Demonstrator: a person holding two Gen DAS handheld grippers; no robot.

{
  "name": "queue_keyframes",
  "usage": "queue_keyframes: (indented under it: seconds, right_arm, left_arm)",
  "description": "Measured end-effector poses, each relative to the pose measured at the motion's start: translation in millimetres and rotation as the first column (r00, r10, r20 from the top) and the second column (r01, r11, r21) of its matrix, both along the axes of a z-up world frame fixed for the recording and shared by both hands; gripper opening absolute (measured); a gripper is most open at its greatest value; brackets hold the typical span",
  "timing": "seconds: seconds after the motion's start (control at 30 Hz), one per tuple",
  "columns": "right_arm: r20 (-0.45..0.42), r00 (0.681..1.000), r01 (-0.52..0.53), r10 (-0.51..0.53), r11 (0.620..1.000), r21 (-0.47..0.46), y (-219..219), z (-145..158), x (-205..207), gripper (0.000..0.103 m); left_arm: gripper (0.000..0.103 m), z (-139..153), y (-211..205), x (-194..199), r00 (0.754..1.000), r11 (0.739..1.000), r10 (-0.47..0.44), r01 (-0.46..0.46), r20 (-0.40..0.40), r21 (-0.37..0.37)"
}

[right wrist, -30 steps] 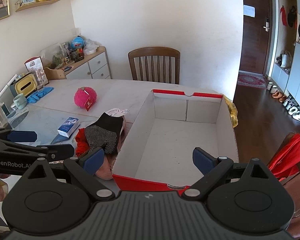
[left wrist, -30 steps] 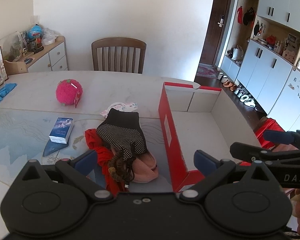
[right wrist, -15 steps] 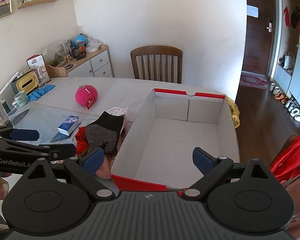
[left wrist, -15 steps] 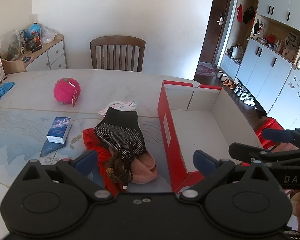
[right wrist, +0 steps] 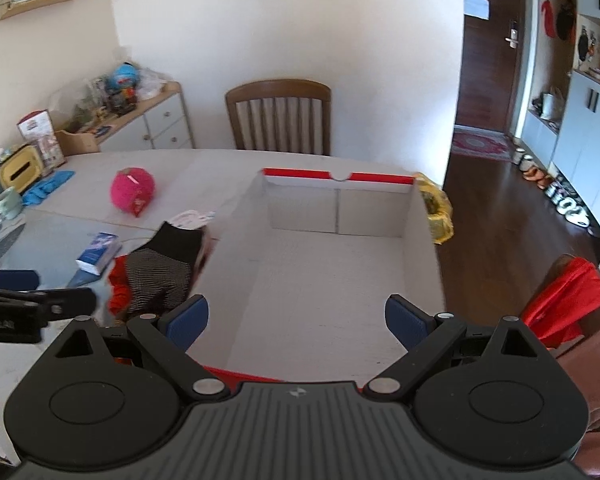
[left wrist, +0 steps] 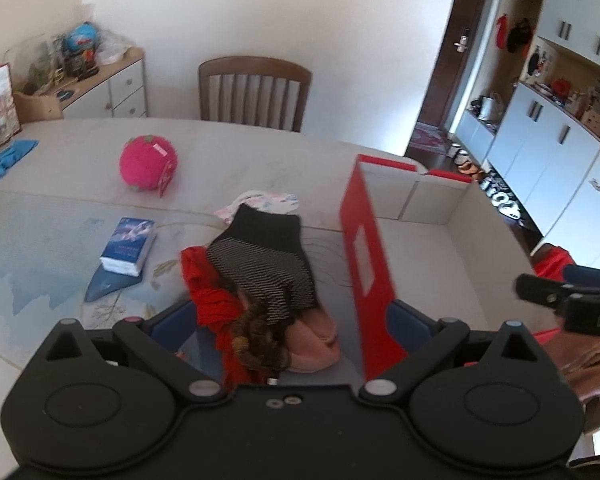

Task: Organize objects
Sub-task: 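Move the left gripper down toward the cartoon bunny-face toy on the table, then grasp the cartoon bunny-face toy with the left gripper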

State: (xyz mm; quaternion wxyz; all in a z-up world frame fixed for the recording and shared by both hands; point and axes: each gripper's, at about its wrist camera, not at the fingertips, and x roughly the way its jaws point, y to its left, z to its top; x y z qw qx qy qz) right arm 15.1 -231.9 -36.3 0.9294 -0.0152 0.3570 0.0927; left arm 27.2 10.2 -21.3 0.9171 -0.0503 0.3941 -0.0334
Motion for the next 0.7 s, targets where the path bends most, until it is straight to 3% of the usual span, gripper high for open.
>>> queue_keyframes:
  seconds: [0.3, 0.7]
  right_arm:
    - [-0.028, 0.996, 0.084, -0.085, 0.996, -0.041, -27, -11, 28, 0.096]
    - [-0.082, 0.983, 0.157, -0.165, 0.983, -0.098, -55, -28, 62, 0.095]
  left_arm:
    - [0.099, -32, 39, 10, 0.995, 0.997, 0.073, -0.072, -0.075, 0.017]
    - [0.091, -94, 80, 23, 0.98, 0.987, 0.121, -0.102, -0.161, 0.122]
